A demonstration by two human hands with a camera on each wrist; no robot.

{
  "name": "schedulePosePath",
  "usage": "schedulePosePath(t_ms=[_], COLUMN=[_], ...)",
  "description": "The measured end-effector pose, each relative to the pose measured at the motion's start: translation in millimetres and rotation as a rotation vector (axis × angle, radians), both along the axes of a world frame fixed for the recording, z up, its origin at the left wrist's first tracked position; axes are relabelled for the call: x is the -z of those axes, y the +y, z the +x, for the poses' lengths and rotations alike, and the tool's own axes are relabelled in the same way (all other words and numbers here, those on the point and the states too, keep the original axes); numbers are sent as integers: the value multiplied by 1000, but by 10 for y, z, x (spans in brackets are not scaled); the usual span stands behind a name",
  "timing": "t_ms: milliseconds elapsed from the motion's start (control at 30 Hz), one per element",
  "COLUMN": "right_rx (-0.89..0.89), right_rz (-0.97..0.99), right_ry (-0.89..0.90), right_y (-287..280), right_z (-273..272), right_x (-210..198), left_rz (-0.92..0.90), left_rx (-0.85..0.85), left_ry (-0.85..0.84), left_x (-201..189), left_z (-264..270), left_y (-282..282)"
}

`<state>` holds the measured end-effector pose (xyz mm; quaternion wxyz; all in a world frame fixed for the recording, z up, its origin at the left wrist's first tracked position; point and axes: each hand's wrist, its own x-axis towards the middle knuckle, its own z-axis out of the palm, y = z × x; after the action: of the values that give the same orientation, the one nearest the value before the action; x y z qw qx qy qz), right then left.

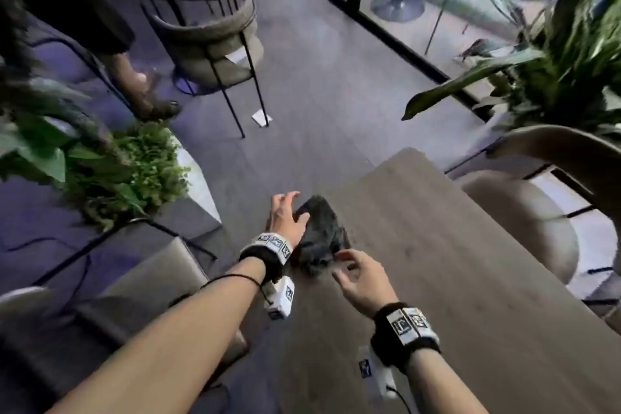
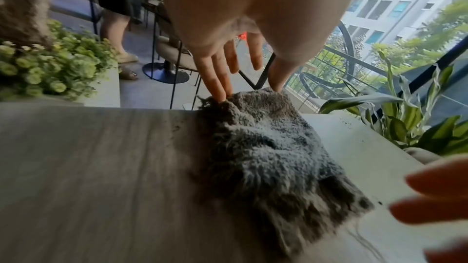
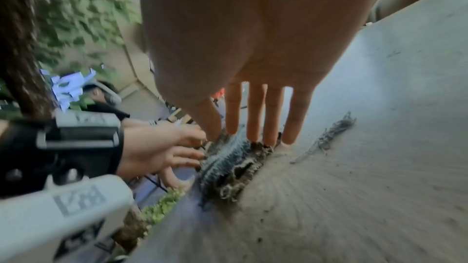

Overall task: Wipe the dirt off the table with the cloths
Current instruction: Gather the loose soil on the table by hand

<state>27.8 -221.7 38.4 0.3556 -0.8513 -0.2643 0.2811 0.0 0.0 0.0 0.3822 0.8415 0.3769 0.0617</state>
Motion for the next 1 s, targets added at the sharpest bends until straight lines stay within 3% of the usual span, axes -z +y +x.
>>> schedulePosePath(t_ms=[200, 433, 533, 667, 833, 933, 1000], right_rx=[-8, -122, -62, -26, -4, 93, 204], right_rz=[-42, -191, -143, 118, 299, 317, 291], right_ry=[-134, -144, -132, -120, 150, 196, 150], right_y=[214, 229, 236, 269, 198, 86, -19], right_z=[276, 379, 389, 410, 368, 391, 477], right_x=[168, 309, 229, -105, -449, -529, -552], left_rz=[73, 210, 44, -252, -728, -772, -607], left_rx=[145, 190, 254, 389, 376, 318, 242], left_ry=[51, -65, -158, -163, -296, -308, -241], left_x=[158, 30, -183, -546, -902, -982, -876], left_z=[306, 279, 172, 30, 65, 205, 307], left_y=[84, 67, -16, -123, -279, -429, -504])
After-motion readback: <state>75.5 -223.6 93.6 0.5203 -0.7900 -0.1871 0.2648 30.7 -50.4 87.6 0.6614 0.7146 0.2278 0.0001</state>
